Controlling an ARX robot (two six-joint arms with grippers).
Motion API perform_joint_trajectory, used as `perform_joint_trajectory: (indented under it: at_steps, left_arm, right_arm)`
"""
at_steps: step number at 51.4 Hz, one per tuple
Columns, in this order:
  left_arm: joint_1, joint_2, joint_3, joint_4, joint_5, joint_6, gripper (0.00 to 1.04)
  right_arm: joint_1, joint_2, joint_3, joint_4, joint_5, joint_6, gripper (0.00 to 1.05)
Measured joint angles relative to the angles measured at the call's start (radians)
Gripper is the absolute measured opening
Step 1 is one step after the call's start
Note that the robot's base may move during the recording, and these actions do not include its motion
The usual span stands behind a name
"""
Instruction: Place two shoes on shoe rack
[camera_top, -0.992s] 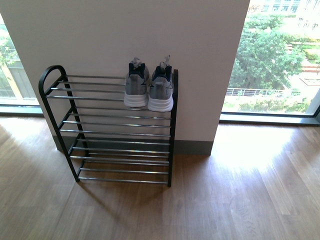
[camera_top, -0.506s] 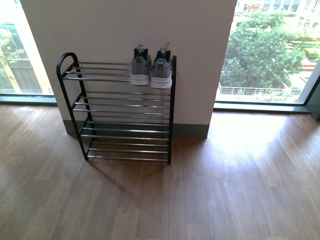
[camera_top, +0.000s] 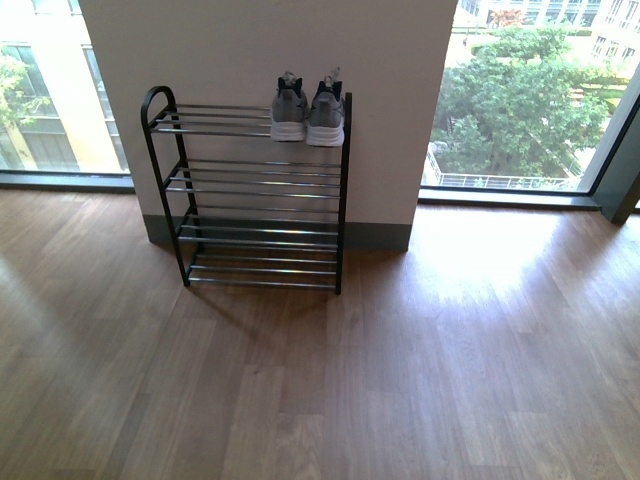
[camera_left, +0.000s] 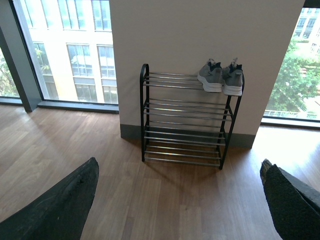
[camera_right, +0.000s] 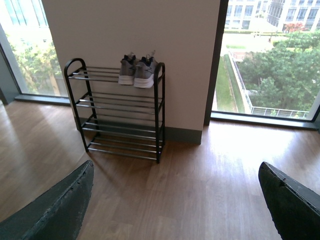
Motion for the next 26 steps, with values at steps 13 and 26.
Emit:
perform_joint_trajectory:
  at_steps: [13, 26]
  left_arm:
    - [0.000, 0.000, 0.000, 0.000, 0.000, 0.000, 0.95]
    - [0.000, 0.000, 0.000, 0.000, 0.000, 0.000, 0.95]
  right_arm:
    - [0.000, 0.000, 0.000, 0.000, 0.003, 0.000, 0.95]
    - [0.000, 0.000, 0.000, 0.000, 0.001, 0.000, 0.95]
